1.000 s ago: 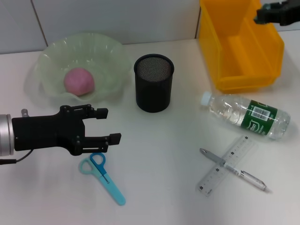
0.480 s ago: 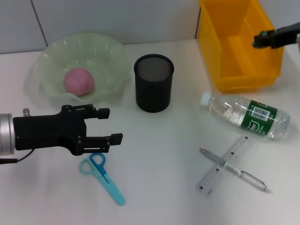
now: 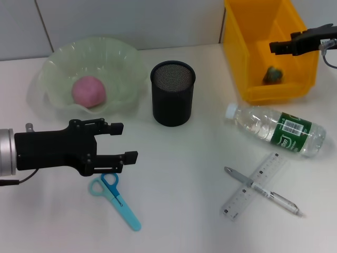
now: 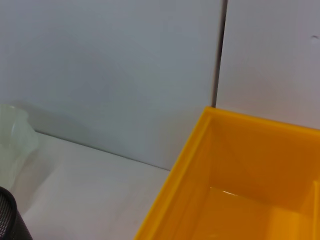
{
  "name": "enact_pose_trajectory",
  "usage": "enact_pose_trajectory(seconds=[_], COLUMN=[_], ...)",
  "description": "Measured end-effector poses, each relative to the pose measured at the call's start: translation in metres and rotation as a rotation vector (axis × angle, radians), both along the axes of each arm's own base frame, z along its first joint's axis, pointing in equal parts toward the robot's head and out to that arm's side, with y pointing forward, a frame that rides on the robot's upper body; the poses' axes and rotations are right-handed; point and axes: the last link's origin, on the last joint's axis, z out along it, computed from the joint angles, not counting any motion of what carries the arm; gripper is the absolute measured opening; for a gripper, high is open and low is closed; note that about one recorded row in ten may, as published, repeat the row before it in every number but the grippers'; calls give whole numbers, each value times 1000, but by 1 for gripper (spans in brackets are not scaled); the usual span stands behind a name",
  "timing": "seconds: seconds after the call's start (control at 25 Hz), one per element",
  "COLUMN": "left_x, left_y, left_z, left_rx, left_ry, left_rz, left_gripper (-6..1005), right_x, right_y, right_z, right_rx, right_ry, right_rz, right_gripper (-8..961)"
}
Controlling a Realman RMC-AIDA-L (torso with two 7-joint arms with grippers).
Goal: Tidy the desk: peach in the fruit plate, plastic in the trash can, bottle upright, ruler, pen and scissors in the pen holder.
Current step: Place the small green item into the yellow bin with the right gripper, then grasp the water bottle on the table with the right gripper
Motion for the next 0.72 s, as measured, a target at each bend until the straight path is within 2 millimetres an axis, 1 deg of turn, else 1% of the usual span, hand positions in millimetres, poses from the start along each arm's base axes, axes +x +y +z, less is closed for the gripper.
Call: enact_pose_trajectory(seconds=[0.2,0.36,0.4,0.44,0.52,0.56,0.6,0.64,0.72], left_x=[-1,-1,-1,-1,-1,-1,-1,-1,0], left_y=[-2,-2,-2,-2,-2,-2,-2,-2,-2], left_z=[0,1,1,1,1,1,1,1,1], left_rx=[-1,-3,-3,-3,-3,-4,-4,-4,-6], left_ry=[0,-1,-1,-1,-1,-1,-1,-1,-4], left_rz=[0,0,0,0,-1,-1,-2,-2,-2], left_gripper=[796,797,797,797,797,797,797,797,797], right_x=[-2,-14,-23,-23,-33,-38,-40,-40,-43], right_y=[-2,-13,-22,-22,-35,-46,-51,-51,-57], right_z=[-1,4,8,8,13,18,21,21,26], right_rx=[-17,-95,-144,-144,-206,-274,-312,-312,-379], right_ry=[2,17,29,29,34,26,19,19,4], right_rz=[4,37,63,63,84,90,88,88,78], right_gripper=[546,728,774,783,800,808,817,817,817])
